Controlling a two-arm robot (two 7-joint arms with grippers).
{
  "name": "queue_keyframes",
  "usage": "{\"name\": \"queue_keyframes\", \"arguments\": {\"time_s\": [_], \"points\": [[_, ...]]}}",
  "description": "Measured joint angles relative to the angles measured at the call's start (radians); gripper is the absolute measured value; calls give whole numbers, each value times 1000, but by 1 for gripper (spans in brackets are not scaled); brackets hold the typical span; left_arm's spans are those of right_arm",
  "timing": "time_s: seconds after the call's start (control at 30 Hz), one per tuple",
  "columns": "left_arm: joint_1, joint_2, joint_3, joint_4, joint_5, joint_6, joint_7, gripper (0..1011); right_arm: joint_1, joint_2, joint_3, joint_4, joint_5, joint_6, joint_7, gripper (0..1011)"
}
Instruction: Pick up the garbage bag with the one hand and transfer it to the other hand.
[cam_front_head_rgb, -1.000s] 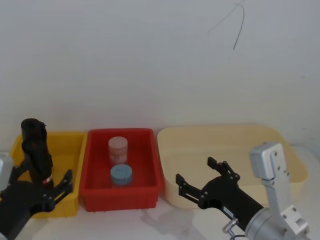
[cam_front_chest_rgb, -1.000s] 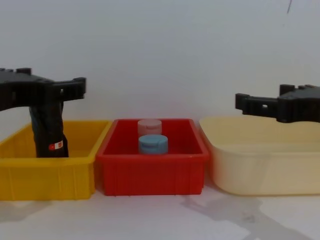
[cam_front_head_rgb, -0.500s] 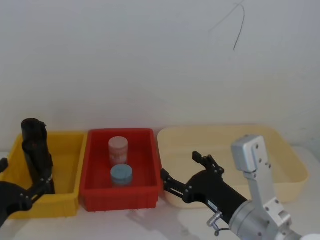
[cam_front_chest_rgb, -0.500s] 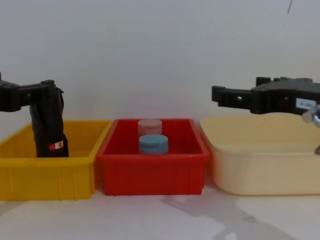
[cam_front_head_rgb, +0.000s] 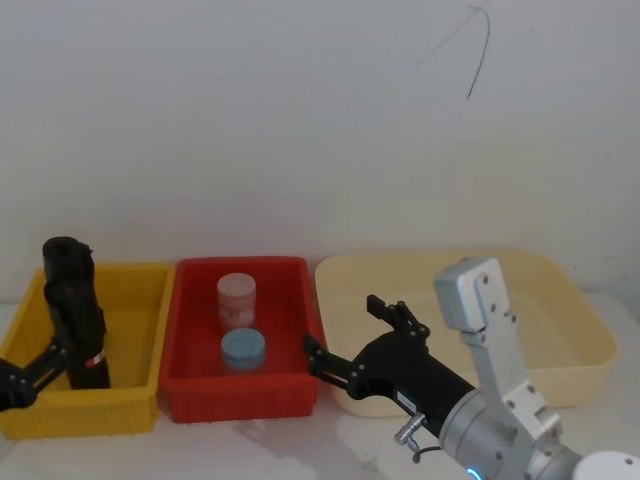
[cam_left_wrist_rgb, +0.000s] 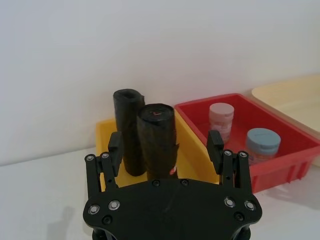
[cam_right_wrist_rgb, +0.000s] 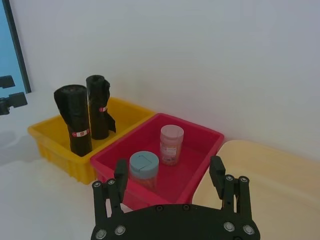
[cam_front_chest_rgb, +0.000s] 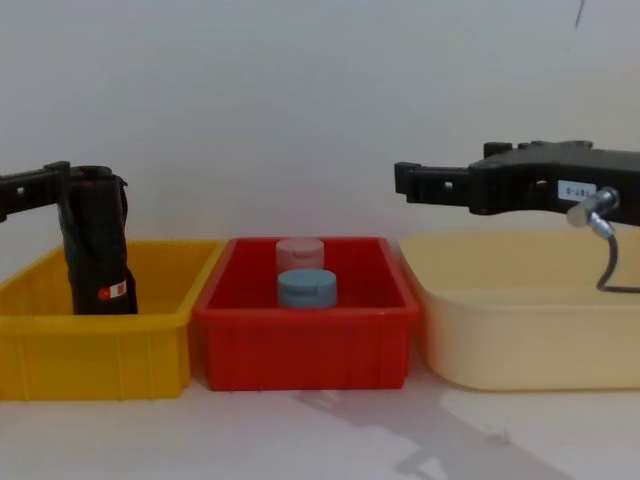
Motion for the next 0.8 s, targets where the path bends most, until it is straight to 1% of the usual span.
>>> {"name": "queue_keyframes", "arguments": {"time_s": [0.2,0.3,0.4,0.43,0.5,0.53,0.7,0.77,0.8], "points": [[-31,-11,-11,48,-18,-5,-18,1001,19,-5,-11,2,-15,29,2,1001],[-44,-14,-11,64,-23,-5,-25,1001,34,-10,-19,6,-23,52,6,1001],[-71,-20,-9,93,-28,-2,-39,1001,51,-17,-29,13,-31,75,8,1001],[-71,-20,-9,93,-28,-2,-39,1001,60,-21,-34,18,-35,88,8,1001],[-89,-25,-4,111,-31,1,-49,1001,75,-29,-42,26,-40,106,9,1001],[-94,-26,-2,116,-32,2,-51,1001,75,-29,-42,26,-40,106,9,1001],[-136,-36,15,153,-33,12,-74,1001,108,-48,-55,51,-47,155,14,1001],[-153,-41,24,167,-32,18,-80,1001,127,-62,-61,65,-48,190,15,1001],[-153,-41,24,167,-32,18,-80,1001,127,-62,-61,65,-48,190,15,1001]]}}
